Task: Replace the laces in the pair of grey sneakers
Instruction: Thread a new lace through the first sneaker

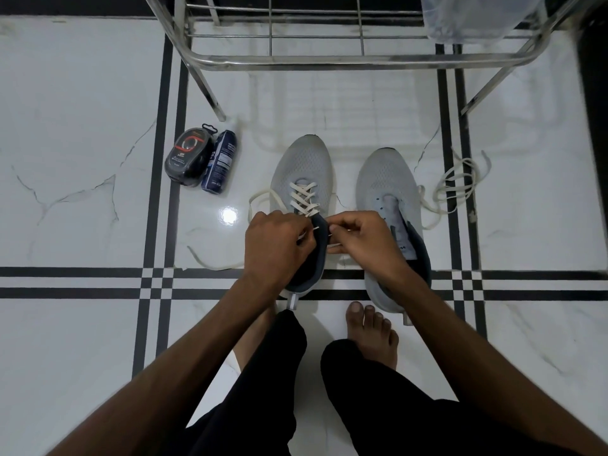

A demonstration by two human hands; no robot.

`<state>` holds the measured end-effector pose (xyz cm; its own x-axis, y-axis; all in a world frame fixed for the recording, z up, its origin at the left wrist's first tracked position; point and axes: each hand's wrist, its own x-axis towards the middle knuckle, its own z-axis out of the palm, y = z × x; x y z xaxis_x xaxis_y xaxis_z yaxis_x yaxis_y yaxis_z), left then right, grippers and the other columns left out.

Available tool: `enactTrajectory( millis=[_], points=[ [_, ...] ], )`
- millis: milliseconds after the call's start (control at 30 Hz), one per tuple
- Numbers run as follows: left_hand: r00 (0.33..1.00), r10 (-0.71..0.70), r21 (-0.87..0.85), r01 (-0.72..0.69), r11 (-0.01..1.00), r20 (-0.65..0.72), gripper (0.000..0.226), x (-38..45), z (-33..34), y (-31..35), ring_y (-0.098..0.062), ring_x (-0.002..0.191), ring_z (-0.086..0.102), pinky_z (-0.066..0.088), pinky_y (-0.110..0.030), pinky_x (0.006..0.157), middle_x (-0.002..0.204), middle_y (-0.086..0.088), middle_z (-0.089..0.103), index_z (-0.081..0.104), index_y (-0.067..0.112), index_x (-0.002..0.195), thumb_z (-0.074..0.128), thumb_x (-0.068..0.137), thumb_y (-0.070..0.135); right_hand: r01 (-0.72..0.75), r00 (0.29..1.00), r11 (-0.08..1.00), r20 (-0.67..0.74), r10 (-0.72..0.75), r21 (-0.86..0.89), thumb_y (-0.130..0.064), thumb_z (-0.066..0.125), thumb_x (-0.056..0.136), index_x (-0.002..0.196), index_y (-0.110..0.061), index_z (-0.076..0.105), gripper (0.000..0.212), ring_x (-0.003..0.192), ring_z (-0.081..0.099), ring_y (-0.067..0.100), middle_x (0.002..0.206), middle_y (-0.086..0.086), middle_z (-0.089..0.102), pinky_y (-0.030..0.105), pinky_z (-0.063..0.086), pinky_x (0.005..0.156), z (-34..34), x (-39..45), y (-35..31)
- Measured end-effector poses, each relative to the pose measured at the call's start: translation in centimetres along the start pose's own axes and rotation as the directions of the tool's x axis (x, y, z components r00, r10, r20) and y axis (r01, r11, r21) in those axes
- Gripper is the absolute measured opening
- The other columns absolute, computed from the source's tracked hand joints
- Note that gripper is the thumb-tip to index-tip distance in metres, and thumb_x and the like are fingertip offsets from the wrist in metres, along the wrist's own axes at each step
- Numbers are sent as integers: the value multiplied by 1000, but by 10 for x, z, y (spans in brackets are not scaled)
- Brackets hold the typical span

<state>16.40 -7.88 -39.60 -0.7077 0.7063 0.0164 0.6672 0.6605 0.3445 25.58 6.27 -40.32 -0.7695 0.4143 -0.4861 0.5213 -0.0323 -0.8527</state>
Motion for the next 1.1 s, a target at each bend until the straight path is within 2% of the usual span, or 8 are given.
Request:
enactTrajectory(
  millis=[200, 433, 500, 633, 767, 867, 1000, 1100],
  points=[
    [996, 77, 66, -79, 995, 37, 21, 6, -8, -6, -24, 60, 57, 35, -31, 65, 62, -2, 66, 64, 16, 63, 69, 83, 23, 57, 998, 989, -24, -61, -134, -11, 63, 96, 104, -9, 76, 15, 74, 74, 11, 89, 2, 75, 25, 61, 67, 8, 4, -1],
    [985, 163, 23, -165, 986, 60, 14, 8, -9, -13, -24, 76, 58, 32, -34, 74, 74, -1, 71, 71, 19, 75, 67, 88, 23, -25, 999, 1000, -25, 25, 18, -5, 63, 94, 94, -3, 68, 5, 69, 69, 20, 85, 11, 67, 29, 58, 55, 9, 8, -2],
    [989, 144, -3, -144, 990, 30, 14, 4, -9, -14, -25, 82, 59, 36, -36, 78, 85, -1, 73, 73, 20, 87, 66, 90, 31, -33, 999, 999, 6, 33, 3, -6, 61, 95, 93, -5, 67, 6, 68, 66, 18, 84, 11, 64, 27, 56, 54, 8, 8, -6],
    [989, 113, -19, -111, 994, 92, 70, 3, -13, -12, -26, 116, 51, 41, -42, 93, 132, -5, 57, 57, 26, 137, 63, 79, 64, -19, 999, 979, -49, 9, -202, -14, 57, 93, 89, -15, 62, 6, 74, 65, 21, 82, 1, 65, 33, 56, 63, 9, 8, -14],
    [979, 29, -31, -23, 999, 202, 52, 16, -12, -8, -27, 120, 49, 38, -40, 96, 133, 2, 56, 67, 32, 124, 71, 78, 57, 36, 979, 923, -172, -110, -382, -21, 56, 94, 88, -19, 57, 6, 74, 62, 16, 82, -4, 64, 31, 49, 63, 8, 3, -22],
    [974, 16, -25, -11, 1000, 225, 46, 20, -8, -2, -26, 117, 50, 38, -40, 93, 127, 5, 60, 70, 30, 116, 71, 76, 53, 57, 949, 952, -279, -145, -301, -24, 51, 97, 92, -22, 52, 5, 78, 65, 12, 87, -8, 67, 30, 51, 63, 0, -2, -31],
    [977, 12, -66, 2, 998, 214, 46, 16, -5, -3, -26, 114, 53, 42, -38, 92, 126, 7, 64, 72, 25, 113, 72, 74, 49, 224, 927, 970, -326, -185, 88, -18, 40, 101, 94, -22, 44, 9, 85, 72, 16, 85, 0, 75, 41, 59, 82, -14, -13, -61],
    [980, 17, -97, 2, 995, 197, 44, 13, -5, -8, -25, 111, 56, 46, -39, 92, 122, 8, 68, 73, 23, 111, 76, 71, 44, 359, 885, 923, -365, -289, 139, -20, 35, 101, 97, -21, 42, 8, 71, 69, 26, 70, 2, 68, 36, 60, 72, -28, -23, -89]
  ],
)
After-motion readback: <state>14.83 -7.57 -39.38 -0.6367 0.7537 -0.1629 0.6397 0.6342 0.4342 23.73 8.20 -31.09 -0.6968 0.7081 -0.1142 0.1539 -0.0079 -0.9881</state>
